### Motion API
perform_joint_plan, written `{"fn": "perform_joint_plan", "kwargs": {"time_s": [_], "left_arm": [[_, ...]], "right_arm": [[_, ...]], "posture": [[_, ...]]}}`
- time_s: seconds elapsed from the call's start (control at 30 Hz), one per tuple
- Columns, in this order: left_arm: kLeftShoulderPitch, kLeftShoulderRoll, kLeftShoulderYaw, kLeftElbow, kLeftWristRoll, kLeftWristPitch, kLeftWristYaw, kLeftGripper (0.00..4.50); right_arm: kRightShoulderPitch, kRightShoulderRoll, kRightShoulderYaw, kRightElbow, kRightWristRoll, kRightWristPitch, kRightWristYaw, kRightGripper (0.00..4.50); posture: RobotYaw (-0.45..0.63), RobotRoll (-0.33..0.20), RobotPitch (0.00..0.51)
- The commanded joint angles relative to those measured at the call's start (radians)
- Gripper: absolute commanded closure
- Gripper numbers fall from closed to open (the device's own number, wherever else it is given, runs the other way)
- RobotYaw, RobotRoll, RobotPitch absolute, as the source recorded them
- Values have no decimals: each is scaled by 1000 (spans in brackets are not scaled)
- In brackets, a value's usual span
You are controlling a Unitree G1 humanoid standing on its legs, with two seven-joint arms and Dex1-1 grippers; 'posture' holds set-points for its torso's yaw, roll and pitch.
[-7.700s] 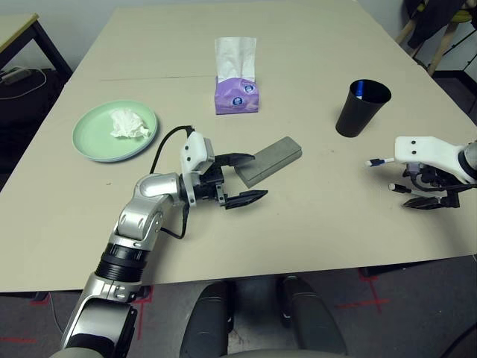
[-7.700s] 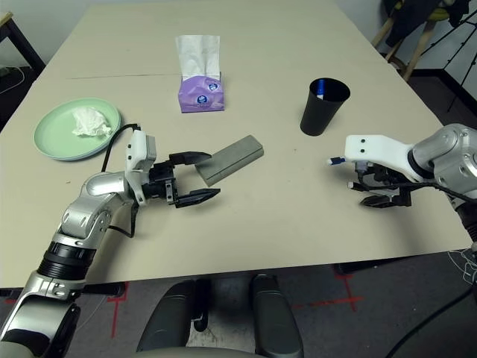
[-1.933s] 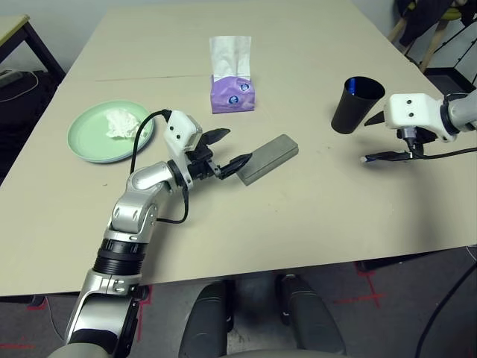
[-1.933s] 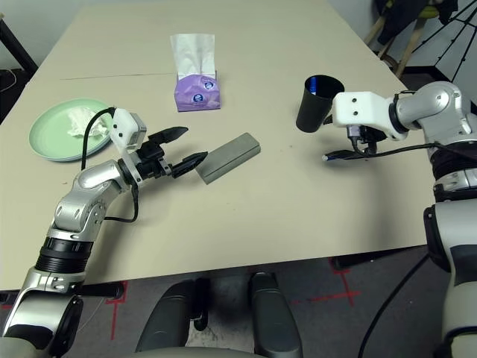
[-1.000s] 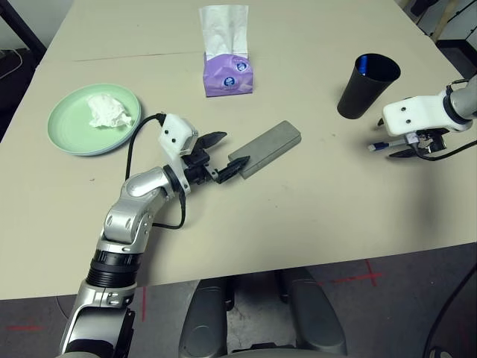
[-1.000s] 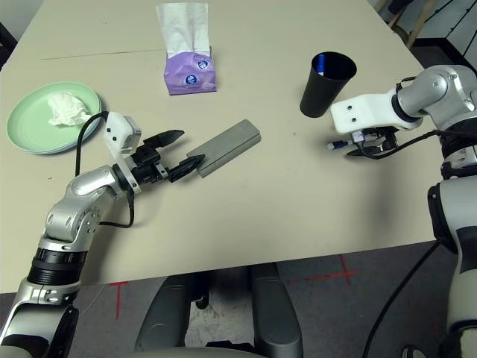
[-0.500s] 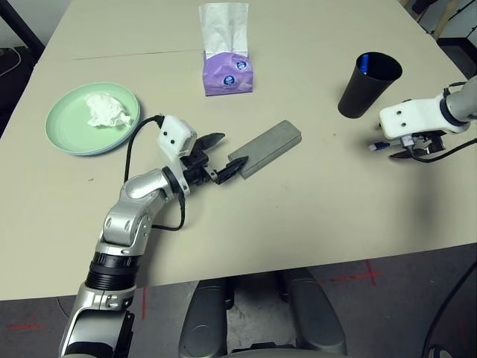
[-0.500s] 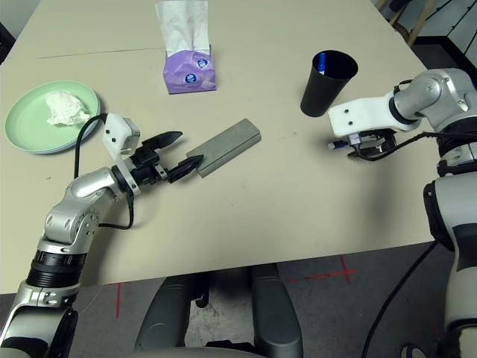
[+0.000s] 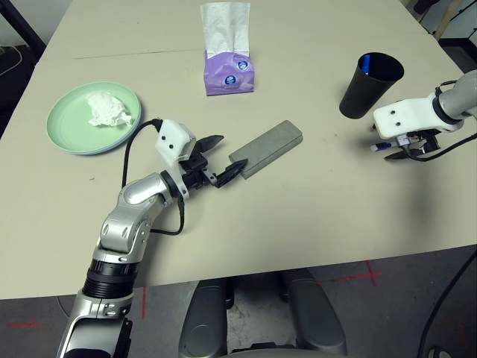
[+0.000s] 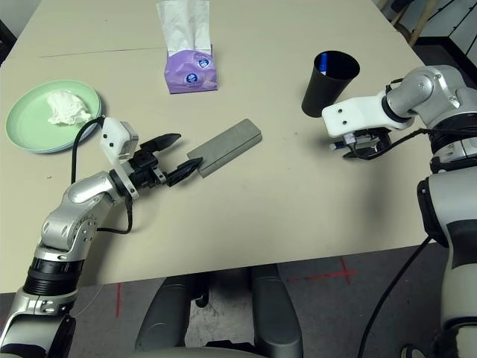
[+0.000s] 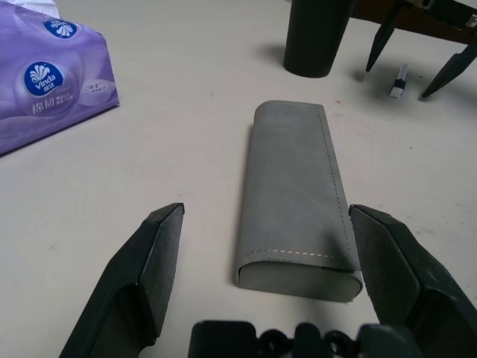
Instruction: Organize and tidy the items on the table.
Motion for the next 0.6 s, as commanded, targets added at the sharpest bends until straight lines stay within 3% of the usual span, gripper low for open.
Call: {"fn": "perform_joint_plan", "kwargs": {"time_s": [0.03, 0.13, 0.4, 0.6], "left_arm": [[18, 4, 5, -17, -8, 9, 5, 0], [19, 4, 5, -19, -8, 11, 6, 0], [17, 0, 2, -21, -8, 11, 11, 0], [-4, 3, 0, 6, -1, 0, 3, 0]], "right_arm": [[17, -8, 10, -2, -2, -4, 18, 188], [15, -13, 21, -5, -16, -4, 23, 943], [8, -16, 22, -14, -6, -2, 60, 4015], [4, -9, -3, -23, 31, 14, 91, 4110]], "posture": [[31, 0, 306], [32, 0, 305], [29, 0, 298], [23, 0, 281]]}}
